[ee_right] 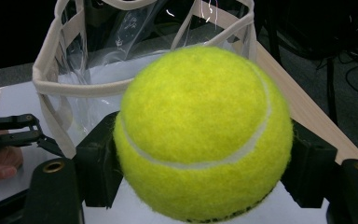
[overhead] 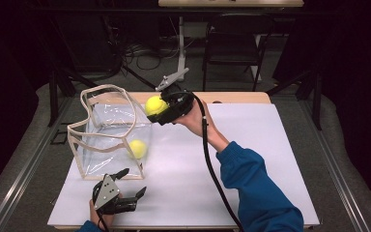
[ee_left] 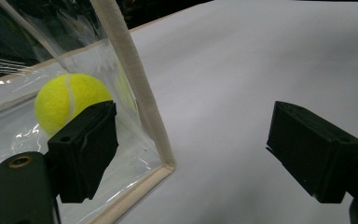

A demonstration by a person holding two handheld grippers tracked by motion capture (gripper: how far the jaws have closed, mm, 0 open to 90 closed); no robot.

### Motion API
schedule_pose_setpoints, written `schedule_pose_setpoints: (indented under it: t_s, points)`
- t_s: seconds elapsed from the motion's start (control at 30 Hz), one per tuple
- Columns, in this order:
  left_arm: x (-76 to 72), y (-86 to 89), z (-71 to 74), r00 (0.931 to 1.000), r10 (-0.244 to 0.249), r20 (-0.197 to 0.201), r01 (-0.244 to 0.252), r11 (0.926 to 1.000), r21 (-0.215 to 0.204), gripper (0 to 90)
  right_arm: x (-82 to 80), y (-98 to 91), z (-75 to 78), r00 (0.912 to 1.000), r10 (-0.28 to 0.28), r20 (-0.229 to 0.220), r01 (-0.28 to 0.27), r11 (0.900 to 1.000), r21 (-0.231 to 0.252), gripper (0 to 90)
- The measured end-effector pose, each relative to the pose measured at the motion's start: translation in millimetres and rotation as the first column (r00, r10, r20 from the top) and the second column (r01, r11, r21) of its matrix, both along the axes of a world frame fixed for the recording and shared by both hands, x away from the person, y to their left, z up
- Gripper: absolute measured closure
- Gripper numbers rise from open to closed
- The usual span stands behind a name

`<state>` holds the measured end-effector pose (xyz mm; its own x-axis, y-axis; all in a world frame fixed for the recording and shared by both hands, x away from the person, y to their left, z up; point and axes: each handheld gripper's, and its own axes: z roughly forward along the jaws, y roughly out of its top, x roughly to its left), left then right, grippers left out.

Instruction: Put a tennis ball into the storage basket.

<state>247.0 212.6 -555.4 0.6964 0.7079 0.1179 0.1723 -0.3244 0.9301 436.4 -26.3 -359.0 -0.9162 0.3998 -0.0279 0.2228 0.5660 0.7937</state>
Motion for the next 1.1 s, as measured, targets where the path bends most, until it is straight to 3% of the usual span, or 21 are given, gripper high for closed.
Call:
schedule_pose_setpoints:
  t_s: [1.1]
  points:
    - [-0.3, 0.7, 0.0, 1.0, 0.0, -0.001, 0.0, 1.0, -0.005, 16.0, -1.2, 18.5, 13.4, 0.9991, 0.013, 0.041, -0.015, 0.9988, 0.046, 26.0]
